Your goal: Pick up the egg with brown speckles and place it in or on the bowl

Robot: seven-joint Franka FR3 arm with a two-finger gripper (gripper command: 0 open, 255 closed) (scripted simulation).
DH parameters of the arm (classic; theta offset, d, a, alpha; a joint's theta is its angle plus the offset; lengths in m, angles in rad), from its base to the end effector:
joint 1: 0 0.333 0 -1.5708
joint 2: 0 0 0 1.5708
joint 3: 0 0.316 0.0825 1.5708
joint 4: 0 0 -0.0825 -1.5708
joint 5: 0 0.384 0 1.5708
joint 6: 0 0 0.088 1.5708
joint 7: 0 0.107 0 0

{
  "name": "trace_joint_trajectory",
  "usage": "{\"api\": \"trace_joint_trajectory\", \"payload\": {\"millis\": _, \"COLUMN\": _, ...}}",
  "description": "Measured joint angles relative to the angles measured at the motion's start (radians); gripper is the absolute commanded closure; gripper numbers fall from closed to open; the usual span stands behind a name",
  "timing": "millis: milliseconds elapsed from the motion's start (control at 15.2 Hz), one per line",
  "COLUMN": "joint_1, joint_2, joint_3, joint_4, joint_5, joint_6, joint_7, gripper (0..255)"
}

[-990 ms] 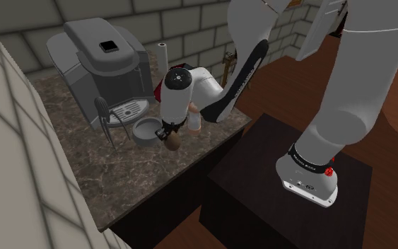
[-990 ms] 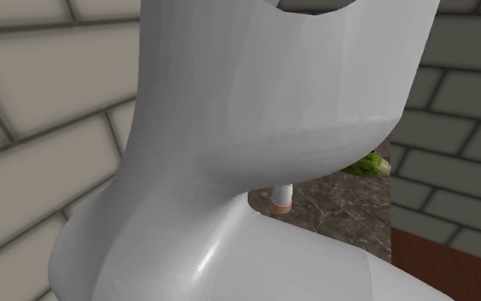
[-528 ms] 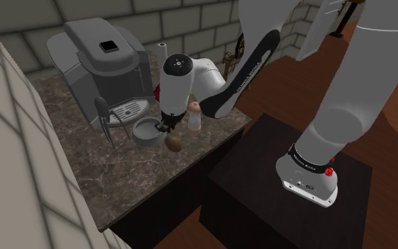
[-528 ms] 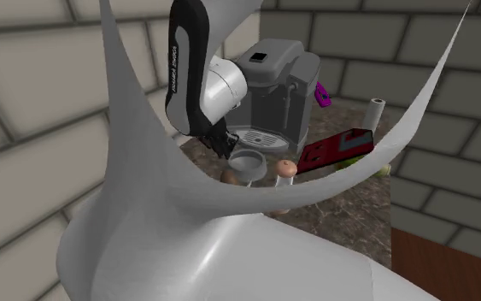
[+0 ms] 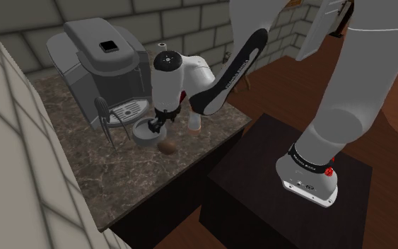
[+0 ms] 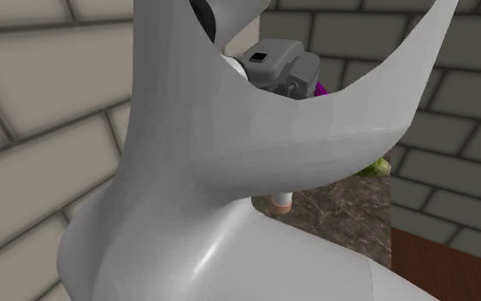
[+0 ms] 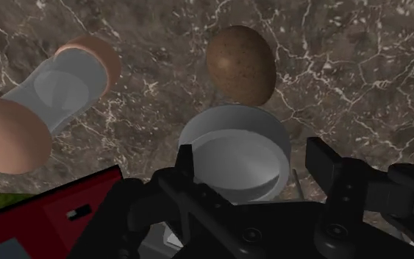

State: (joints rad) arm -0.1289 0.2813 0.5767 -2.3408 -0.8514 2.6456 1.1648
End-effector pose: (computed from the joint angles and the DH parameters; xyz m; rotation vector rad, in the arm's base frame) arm 0.4553 0.2467 0.2385 3.0000 -0.0073 0.4236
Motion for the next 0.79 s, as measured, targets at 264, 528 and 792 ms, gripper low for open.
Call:
{"api": "trace_joint_trajectory", "payload": {"millis": 264, "joint_1": 0.051, "joint_2": 0.161, "joint_3": -0.046, "joint_4": 0.085, "joint_5": -0.122, "joint_6": -0.027, "joint_7": -0.06, "gripper": 0}}
{"api": "trace_joint_trajectory", "payload": {"millis": 528, "joint_1": 0.092, "joint_2": 0.269, "joint_3": -0.081, "joint_4": 0.13, "joint_5": -0.206, "joint_6": -0.038, "joint_7": -0.107, "gripper": 0}}
{"api": "trace_joint_trajectory", "payload": {"millis": 792, "joint_1": 0.114, "joint_2": 0.325, "joint_3": -0.113, "joint_4": 0.164, "joint_5": -0.252, "joint_6": -0.028, "joint_7": -0.09, "gripper": 0}}
